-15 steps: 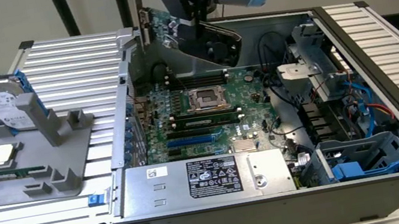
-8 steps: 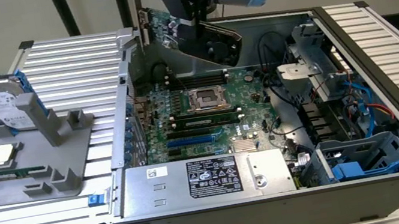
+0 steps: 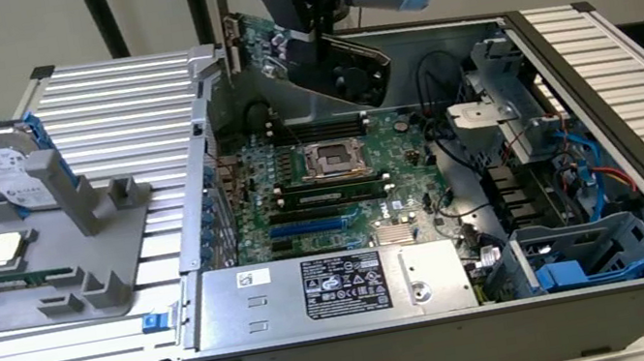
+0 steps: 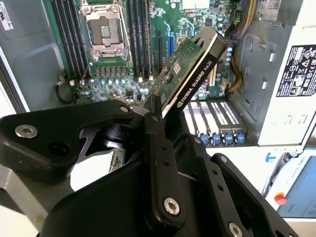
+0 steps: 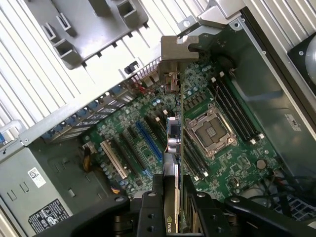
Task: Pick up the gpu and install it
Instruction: 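Insert the gpu into the slot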
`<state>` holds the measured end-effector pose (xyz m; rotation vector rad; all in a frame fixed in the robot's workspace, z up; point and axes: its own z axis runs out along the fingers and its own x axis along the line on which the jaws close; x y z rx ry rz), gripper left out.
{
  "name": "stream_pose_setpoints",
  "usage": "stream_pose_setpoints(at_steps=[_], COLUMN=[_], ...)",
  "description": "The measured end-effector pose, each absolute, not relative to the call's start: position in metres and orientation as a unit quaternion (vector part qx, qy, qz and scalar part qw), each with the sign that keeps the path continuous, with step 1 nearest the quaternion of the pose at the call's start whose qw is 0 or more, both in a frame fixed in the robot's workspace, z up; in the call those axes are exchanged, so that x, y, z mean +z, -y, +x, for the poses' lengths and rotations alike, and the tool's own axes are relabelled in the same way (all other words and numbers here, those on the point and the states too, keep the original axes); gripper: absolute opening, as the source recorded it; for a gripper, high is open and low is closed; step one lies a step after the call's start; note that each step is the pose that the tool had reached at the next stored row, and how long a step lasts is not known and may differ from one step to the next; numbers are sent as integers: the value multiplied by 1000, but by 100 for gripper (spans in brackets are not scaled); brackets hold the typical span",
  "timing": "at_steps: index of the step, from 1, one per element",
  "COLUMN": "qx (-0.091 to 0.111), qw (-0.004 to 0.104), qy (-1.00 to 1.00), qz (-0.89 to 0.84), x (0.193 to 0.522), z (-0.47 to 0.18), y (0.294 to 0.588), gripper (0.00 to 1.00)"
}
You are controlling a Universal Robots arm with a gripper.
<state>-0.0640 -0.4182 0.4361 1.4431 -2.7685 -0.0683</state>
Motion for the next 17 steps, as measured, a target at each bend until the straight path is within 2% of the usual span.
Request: stream_pose_setpoints(at_steps=[17], qx=[-22], qw=[10], qy=[869], qz=[495], x=[436], z=[-64], y=[418], gripper=[0])
